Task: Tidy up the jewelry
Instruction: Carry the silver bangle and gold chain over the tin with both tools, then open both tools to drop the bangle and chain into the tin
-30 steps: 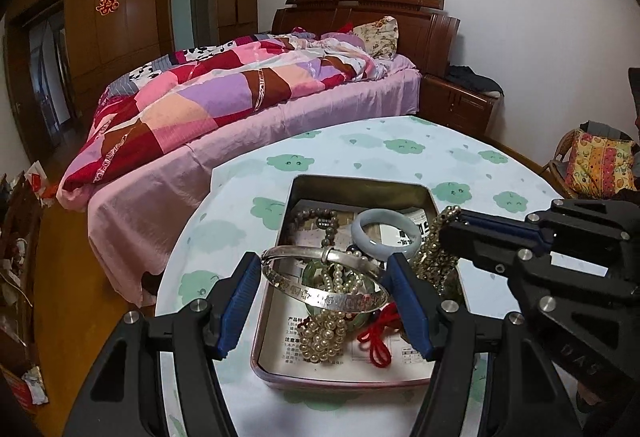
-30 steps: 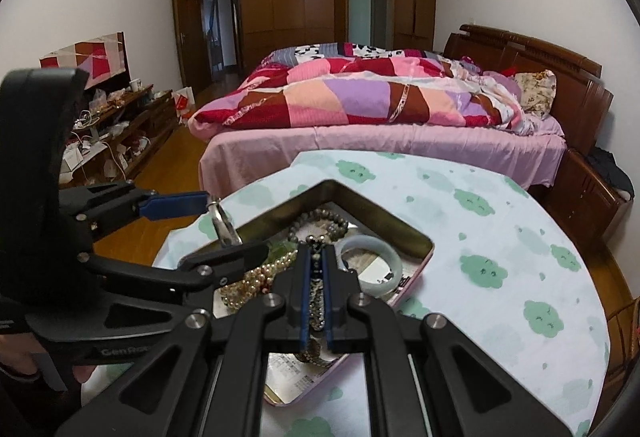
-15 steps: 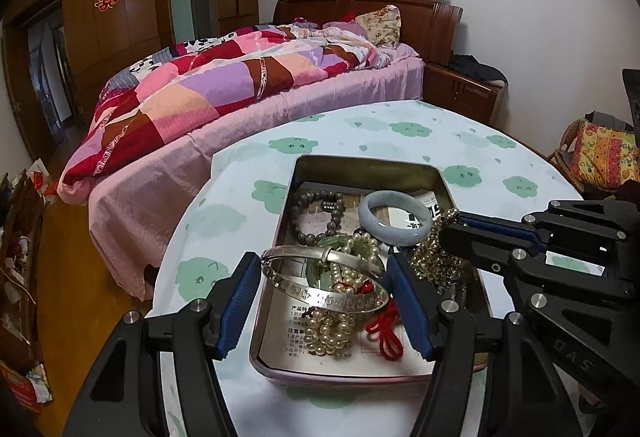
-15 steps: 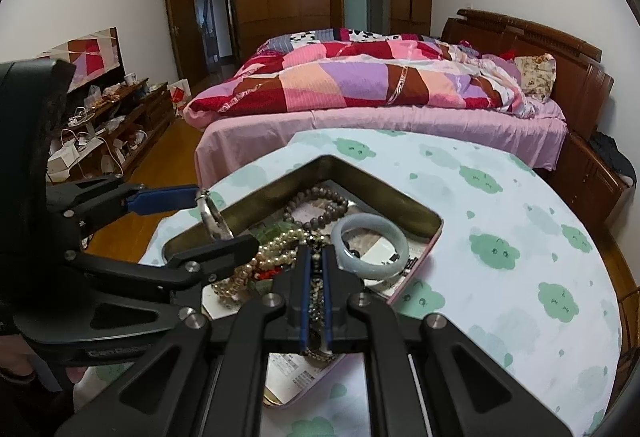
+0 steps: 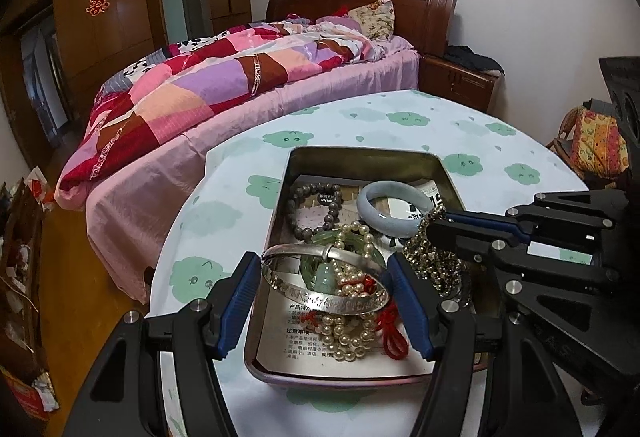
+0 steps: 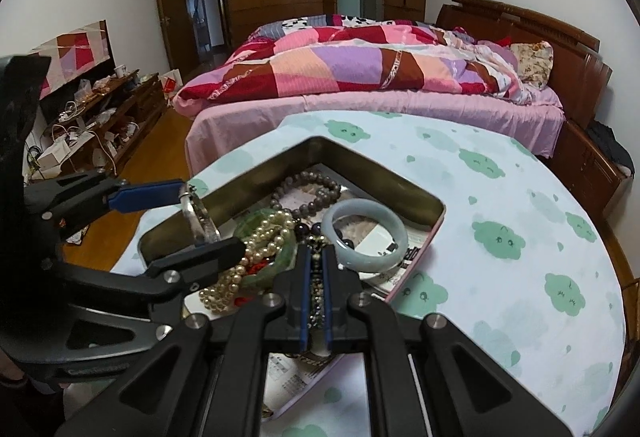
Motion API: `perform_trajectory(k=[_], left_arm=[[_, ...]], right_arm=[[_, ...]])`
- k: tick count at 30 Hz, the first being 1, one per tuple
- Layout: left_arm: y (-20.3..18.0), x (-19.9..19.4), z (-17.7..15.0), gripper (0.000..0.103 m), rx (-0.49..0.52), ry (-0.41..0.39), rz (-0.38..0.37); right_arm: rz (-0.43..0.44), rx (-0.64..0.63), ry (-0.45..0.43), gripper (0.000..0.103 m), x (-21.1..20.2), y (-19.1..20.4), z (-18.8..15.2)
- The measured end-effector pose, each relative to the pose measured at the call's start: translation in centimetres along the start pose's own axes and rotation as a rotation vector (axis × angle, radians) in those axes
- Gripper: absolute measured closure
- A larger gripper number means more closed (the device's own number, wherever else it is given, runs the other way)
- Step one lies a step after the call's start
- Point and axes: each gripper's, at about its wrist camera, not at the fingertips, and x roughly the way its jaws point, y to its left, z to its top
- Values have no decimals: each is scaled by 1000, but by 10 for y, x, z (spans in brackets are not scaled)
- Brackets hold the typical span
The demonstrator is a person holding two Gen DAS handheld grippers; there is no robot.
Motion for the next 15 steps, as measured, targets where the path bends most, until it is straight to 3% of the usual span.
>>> perform_trajectory(k=[15], left_arm=[[-1, 4, -2, 37, 28, 13, 18]], right_arm=[[7, 10, 35, 95, 10, -2, -5]])
